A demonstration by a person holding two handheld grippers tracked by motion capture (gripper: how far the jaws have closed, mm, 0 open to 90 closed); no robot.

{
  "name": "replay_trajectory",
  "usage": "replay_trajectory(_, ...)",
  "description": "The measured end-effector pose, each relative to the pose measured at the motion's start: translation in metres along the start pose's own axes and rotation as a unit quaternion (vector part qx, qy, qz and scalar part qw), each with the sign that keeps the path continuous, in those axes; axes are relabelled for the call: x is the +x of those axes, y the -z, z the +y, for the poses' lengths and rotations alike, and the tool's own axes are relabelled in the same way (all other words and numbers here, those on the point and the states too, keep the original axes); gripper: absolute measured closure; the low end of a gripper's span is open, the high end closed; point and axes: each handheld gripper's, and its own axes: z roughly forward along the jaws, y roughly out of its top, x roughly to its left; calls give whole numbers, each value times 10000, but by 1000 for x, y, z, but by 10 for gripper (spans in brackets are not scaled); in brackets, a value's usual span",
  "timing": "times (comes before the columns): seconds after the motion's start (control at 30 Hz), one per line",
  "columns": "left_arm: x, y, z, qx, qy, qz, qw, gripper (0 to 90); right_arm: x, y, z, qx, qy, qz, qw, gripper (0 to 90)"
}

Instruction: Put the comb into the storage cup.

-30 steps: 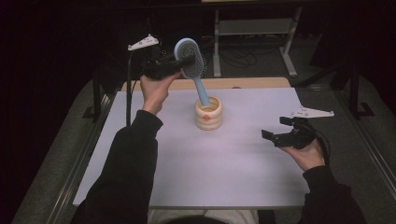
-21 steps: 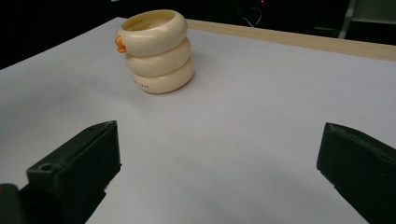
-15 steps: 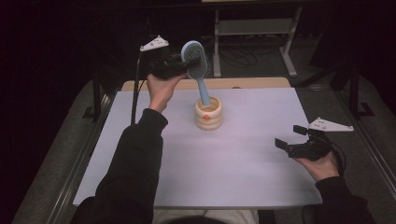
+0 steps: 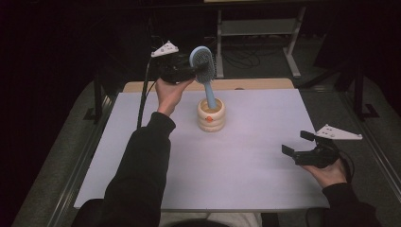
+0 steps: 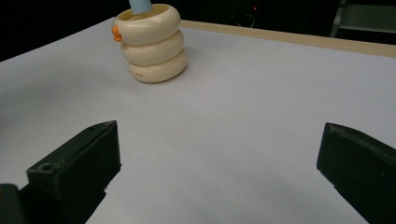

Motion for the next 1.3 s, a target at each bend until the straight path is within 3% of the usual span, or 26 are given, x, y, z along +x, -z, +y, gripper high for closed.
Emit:
replay_trajectory(0.37,4,-8,-20,151,-126,-6,9998,571,-1,0,-9,85,59,-36,9999,0)
replay_trajectory(0.9,6,-10,-42,183,-86,-60,9998,570,1,-1,-12,103,67,-22,9999,0)
replay_trajectory(1.13,5,-12,-49,150,-120,-79,9998,569,1,0,-11,89,81,-41,9999,0)
replay_trajectory(1.3,4,-14,-55,257,-198,-66,9995,568,2,0,-11,92,84,-31,9999,0)
